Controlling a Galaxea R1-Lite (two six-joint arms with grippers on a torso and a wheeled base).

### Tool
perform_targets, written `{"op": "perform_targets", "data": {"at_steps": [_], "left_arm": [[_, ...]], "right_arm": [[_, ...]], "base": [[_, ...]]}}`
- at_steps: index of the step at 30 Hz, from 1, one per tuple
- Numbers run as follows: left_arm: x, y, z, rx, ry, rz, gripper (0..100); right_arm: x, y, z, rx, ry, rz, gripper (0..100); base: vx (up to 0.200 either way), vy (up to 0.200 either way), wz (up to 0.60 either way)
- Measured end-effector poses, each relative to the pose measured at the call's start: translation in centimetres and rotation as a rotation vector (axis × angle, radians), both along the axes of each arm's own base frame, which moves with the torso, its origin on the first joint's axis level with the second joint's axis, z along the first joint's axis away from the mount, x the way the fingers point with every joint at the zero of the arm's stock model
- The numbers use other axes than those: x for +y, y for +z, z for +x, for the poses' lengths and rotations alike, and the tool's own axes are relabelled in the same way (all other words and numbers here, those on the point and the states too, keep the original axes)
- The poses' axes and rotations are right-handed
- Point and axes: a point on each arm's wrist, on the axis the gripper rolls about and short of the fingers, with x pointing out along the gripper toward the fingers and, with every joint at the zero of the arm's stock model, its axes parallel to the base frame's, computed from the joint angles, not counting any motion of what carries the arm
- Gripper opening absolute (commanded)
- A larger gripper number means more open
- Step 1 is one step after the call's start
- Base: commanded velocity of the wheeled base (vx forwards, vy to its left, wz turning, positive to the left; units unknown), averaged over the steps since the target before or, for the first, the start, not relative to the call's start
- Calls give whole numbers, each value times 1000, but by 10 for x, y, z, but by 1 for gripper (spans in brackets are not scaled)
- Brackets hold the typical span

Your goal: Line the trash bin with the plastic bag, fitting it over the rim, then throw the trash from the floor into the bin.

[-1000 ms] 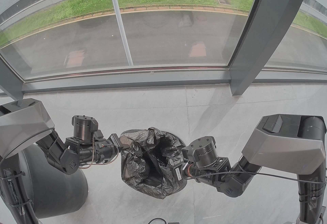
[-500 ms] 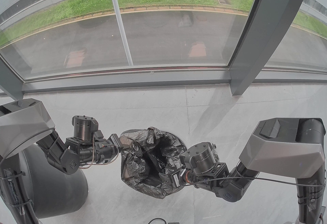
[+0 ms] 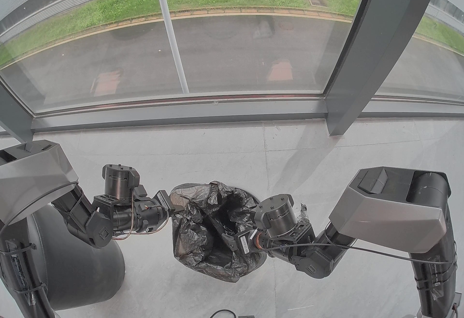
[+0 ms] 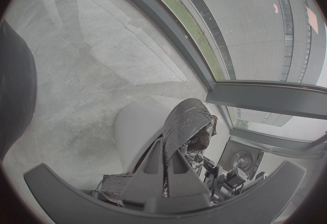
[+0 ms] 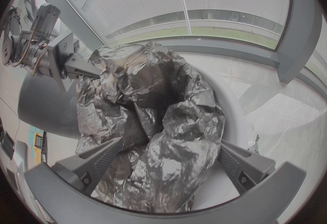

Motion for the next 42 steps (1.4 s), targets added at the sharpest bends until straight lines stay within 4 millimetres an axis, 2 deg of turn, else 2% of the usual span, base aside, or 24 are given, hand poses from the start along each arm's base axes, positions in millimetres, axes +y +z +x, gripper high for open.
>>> {"op": "perform_targets", "data": {"at_steps": [5, 6, 29, 42], "left_arm": [[0, 0, 0, 1, 0, 0, 0], [0, 0, 0, 1, 0, 0, 0], [-1, 0, 0, 0, -2, 0, 0], [0, -1, 0, 3, 0, 0, 0]], "right_arm": [[1, 6, 10, -41, -49, 6, 100], [1, 6, 10, -43, -51, 6, 0], [0, 16, 11, -73, -80, 15, 0], [-30, 38, -5, -68, -117, -25, 0]], "base": [[0, 0, 0], [0, 0, 0], [0, 0, 0], [0, 0, 0]]}}
